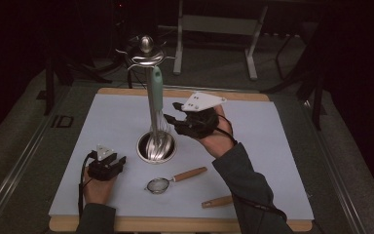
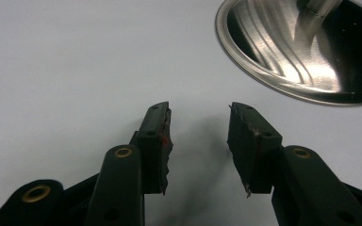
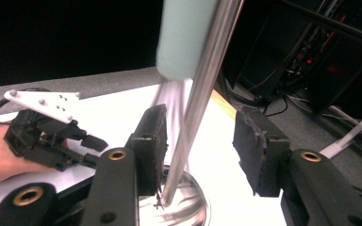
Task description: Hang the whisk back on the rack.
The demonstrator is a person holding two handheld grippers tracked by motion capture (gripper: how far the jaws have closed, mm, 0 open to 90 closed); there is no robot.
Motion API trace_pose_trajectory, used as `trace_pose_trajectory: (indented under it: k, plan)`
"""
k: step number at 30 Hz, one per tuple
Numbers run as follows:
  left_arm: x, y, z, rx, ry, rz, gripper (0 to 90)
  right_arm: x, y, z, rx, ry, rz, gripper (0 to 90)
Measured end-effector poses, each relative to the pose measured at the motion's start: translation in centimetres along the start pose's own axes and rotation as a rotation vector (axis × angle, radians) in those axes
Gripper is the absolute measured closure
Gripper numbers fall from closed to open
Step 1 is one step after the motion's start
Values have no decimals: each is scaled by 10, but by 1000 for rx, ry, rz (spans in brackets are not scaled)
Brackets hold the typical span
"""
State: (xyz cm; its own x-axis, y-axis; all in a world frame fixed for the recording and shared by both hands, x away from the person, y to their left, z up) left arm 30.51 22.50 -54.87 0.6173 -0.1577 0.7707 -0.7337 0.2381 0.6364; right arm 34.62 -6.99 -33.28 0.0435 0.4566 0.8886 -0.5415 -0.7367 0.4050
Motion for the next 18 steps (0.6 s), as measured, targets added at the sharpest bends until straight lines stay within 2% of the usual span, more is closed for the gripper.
trace_pose_trajectory:
  k: [8, 14, 18]
  plan:
    - [0, 0, 0, 0, -1, -1, 595, -12, 4, 7, 12, -33, -54, 538]
    - [0, 0, 0, 2, -2, -2, 595, -39, 8, 9, -23, -36, -152, 533]
    - [0, 0, 1, 5, -4, -2, 595, -58, 10, 14, -38, -87, -197, 522]
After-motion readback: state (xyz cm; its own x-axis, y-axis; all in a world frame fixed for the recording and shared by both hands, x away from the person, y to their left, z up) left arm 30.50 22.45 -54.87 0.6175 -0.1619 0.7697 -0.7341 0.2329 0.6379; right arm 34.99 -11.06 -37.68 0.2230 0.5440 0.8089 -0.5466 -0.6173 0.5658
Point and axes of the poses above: each handheld gripper's, and its own axes: y roughly backward along the jaws, x roughly out of its top, z roughly to its right, the point moved 1 cm from there along -y, roughly forward along the jaws, and after that the axes turned 1 degree about y, right-handed, at the moved point
